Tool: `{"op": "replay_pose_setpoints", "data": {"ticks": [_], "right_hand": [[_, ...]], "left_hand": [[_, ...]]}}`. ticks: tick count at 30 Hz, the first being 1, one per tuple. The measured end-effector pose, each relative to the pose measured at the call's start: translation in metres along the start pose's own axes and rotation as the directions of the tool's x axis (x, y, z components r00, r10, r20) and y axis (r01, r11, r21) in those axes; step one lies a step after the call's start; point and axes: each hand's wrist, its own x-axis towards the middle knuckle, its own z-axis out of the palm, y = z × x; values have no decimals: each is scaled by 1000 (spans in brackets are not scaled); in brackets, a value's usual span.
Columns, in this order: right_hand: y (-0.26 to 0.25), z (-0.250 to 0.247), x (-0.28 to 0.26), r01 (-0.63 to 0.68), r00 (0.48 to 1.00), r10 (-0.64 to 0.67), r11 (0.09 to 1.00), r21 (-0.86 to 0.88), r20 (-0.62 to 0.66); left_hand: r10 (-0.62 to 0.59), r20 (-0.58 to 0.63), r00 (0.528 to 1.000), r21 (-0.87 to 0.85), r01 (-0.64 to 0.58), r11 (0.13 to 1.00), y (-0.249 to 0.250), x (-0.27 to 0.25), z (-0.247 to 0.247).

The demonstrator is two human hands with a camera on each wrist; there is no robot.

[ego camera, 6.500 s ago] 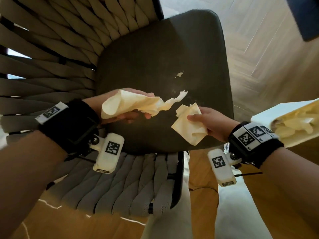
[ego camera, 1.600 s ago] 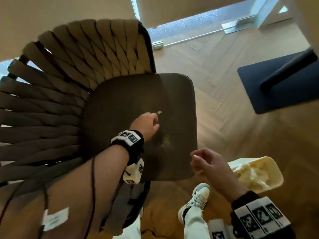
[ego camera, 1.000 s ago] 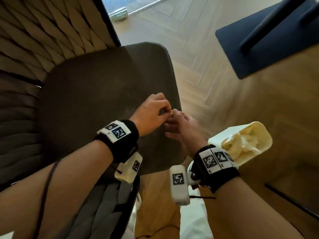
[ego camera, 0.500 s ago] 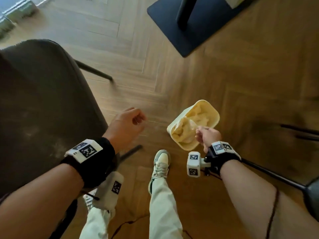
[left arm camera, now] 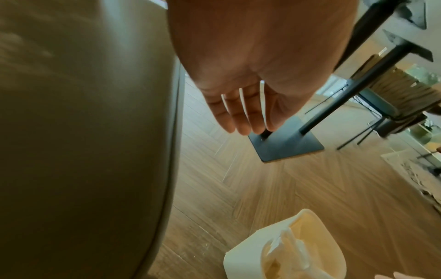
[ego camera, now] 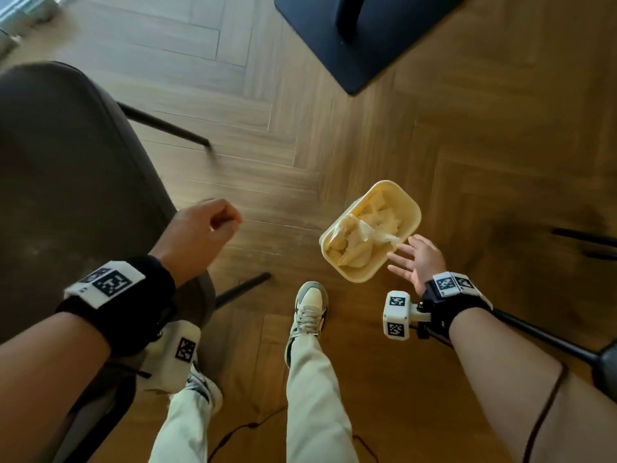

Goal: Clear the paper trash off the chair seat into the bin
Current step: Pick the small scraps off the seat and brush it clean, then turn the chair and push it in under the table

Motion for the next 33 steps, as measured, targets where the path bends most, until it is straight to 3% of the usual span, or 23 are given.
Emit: {"op": "replay_pose_setpoints", "data": {"ticks": [4,7,9,12,14,17,21,24,28,33], "right_hand": [[-9,25,-80,138,986,-92,924,-358,142],[-16,65,-161,303,927,-98,764,-570,361],[-17,98,-221,500,832,-119,583,-640,542],[-8,152,-321,745,647,-132,321,-585,751],[9,184,-389,830,546,-110,208,-518,831],[48,221,-477,888,459,-63,62,-455,886],[116,266,-567,900,428,49,-108,-422,902],[161,298,-616,898,417,63,-182,-400,907],[204,326,-654,897,414,55,-195,-397,908],[237,361,-666,878,458,-6,-154,-453,889]], "left_hand": [[-60,-28,998,-64,58,996,11,-65,-47],[-91,-1,996,-72,91,993,11,-130,-91],[-107,-3,994,-62,106,992,3,-178,-123],[-143,-101,985,-33,140,990,-23,-257,-173],[-146,-216,965,-20,145,989,-52,-315,-201],[-185,-355,916,-47,181,982,-110,-404,-229],[-271,-376,886,-47,273,961,-193,-522,-237],[-321,-376,869,-27,336,941,-240,-600,-249],[-363,-457,812,-46,386,921,-285,-662,-274],[-410,-475,779,-131,398,908,-327,-671,-302]]}}
